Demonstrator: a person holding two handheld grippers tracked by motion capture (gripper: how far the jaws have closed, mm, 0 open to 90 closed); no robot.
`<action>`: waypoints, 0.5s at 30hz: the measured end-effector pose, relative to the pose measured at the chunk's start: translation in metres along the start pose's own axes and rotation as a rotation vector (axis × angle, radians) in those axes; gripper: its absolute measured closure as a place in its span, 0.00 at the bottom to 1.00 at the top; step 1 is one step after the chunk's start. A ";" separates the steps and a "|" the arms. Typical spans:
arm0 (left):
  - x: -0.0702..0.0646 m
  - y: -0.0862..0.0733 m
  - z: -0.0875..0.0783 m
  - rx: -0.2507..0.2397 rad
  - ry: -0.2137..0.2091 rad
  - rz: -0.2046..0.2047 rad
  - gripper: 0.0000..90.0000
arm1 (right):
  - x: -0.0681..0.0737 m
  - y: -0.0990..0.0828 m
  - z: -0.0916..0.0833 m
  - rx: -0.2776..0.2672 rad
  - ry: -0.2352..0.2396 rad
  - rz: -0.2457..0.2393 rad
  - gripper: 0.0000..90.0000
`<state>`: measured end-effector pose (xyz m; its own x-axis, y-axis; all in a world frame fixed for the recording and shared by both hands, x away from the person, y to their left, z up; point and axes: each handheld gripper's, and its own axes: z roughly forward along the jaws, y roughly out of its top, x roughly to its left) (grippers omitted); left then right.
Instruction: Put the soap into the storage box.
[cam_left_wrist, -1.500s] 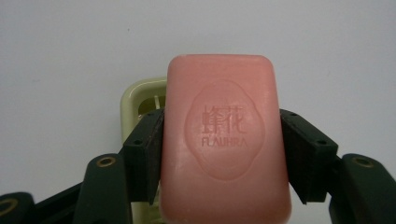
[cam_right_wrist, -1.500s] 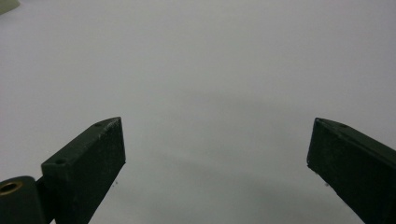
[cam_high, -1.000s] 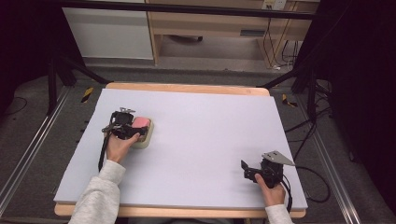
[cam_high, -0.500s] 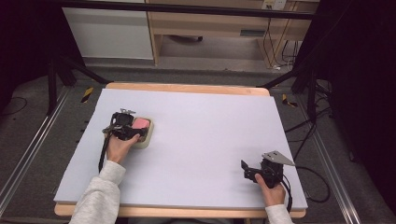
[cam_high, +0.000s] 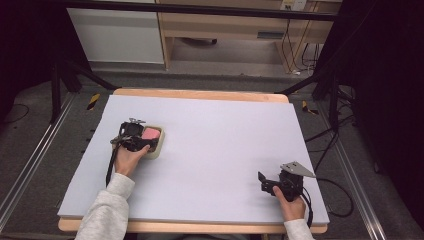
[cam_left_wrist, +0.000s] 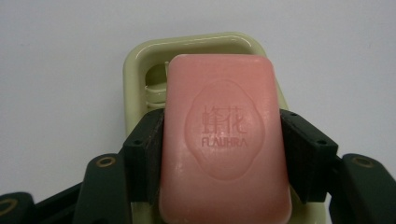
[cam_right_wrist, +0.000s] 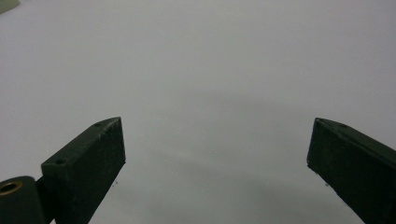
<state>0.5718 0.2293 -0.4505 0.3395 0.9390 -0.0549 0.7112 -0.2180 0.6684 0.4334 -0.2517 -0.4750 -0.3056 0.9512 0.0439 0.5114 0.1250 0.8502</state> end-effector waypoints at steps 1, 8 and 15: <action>0.000 0.000 0.000 -0.001 0.003 0.001 0.41 | 0.000 0.000 0.000 0.000 0.000 0.000 0.05; -0.002 0.001 -0.004 -0.027 0.002 -0.004 0.37 | 0.000 0.000 0.000 -0.002 0.001 -0.008 0.05; -0.005 0.005 -0.018 -0.065 -0.003 0.008 0.36 | 0.000 0.000 0.000 -0.003 0.002 -0.003 0.05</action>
<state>0.5625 0.2281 -0.4333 0.3474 0.9363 -0.0518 0.6672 -0.2080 0.7152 0.4333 -0.2516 -0.4748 -0.3086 0.9503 0.0419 0.5079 0.1274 0.8520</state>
